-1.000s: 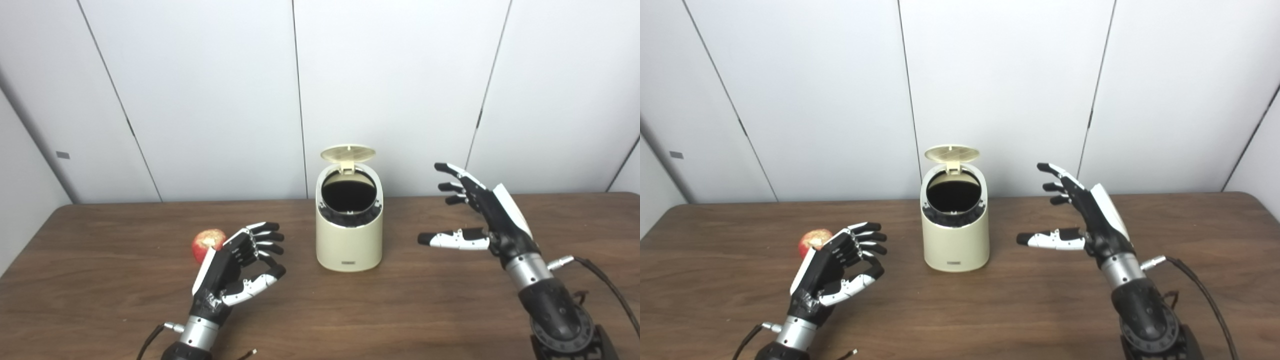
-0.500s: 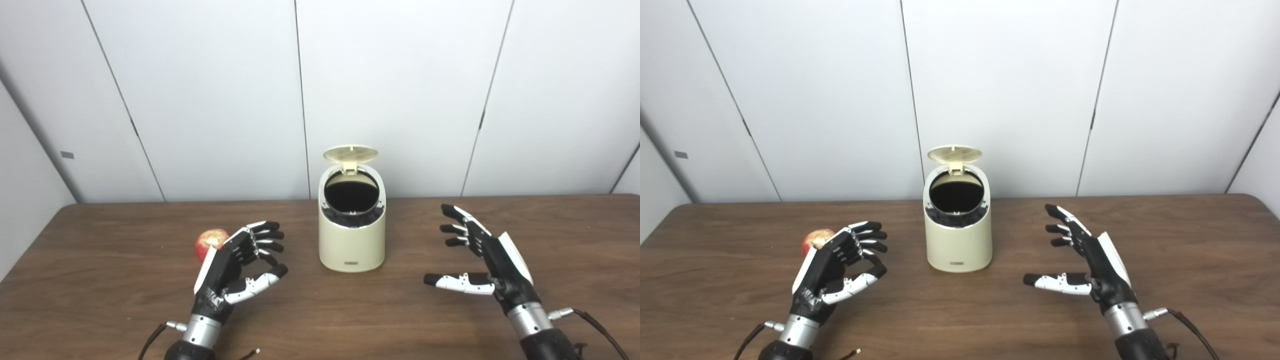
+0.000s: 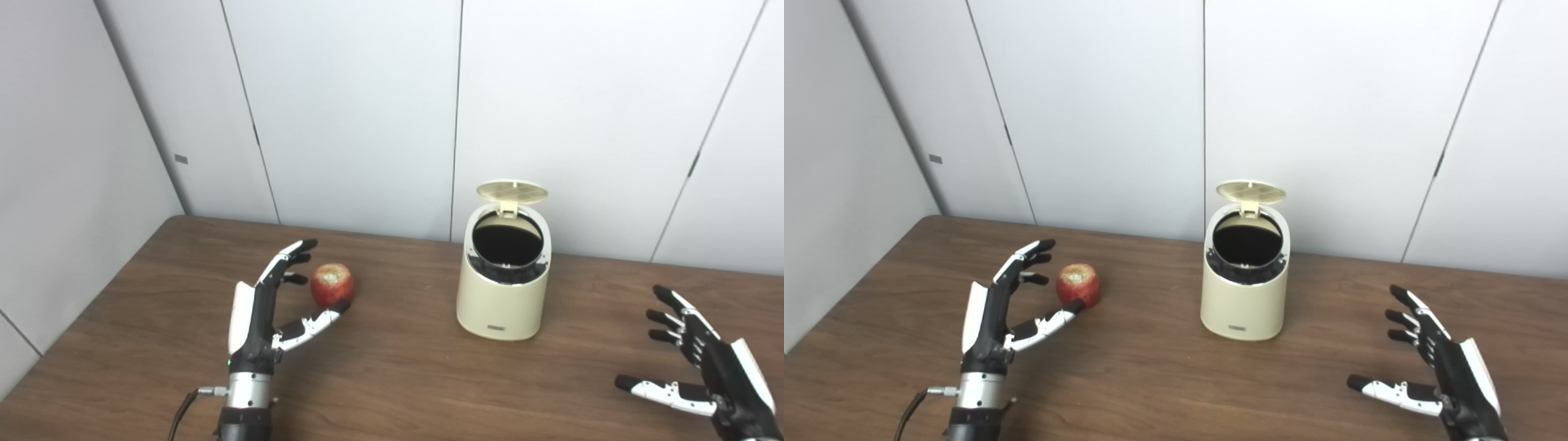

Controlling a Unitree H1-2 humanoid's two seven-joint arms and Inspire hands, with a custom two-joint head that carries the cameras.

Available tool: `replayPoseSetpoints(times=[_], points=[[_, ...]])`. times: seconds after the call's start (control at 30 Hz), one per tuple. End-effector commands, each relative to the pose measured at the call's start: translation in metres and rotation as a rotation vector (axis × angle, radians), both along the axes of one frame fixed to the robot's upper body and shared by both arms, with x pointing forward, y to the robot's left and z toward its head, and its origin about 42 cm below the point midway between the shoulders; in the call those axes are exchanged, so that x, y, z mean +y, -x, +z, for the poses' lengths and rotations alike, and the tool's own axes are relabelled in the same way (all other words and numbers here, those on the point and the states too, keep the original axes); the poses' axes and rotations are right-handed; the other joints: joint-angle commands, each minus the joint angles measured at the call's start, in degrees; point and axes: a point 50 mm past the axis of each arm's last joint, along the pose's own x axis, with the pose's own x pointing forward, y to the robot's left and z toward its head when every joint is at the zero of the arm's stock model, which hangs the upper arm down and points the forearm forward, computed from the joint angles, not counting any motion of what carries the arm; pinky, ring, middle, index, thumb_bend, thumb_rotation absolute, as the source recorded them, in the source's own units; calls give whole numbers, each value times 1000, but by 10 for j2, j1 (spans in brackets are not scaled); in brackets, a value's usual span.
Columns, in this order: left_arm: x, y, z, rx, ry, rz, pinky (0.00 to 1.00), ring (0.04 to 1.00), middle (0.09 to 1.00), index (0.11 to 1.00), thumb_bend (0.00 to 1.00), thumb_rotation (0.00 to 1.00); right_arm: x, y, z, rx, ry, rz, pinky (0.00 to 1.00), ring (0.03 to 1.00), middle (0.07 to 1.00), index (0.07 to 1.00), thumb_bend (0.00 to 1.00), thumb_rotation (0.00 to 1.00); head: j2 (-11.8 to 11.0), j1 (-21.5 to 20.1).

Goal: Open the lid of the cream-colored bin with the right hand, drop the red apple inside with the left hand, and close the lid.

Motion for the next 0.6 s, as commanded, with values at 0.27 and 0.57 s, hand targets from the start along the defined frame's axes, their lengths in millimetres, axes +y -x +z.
replayPoseSetpoints(times=[0.27, 0.57], points=[[11, -16, 6, 8, -17, 174, 983, 987, 990, 995, 837, 282, 10, -2, 35, -34, 20, 11, 687, 814, 910, 870, 775, 9, 0, 3], [14, -36, 1, 243, -128, 187, 820, 951, 979, 997, 904, 351, 16, 7, 45, -28, 39, 4, 654, 803, 914, 874, 751, 0, 2, -1]])
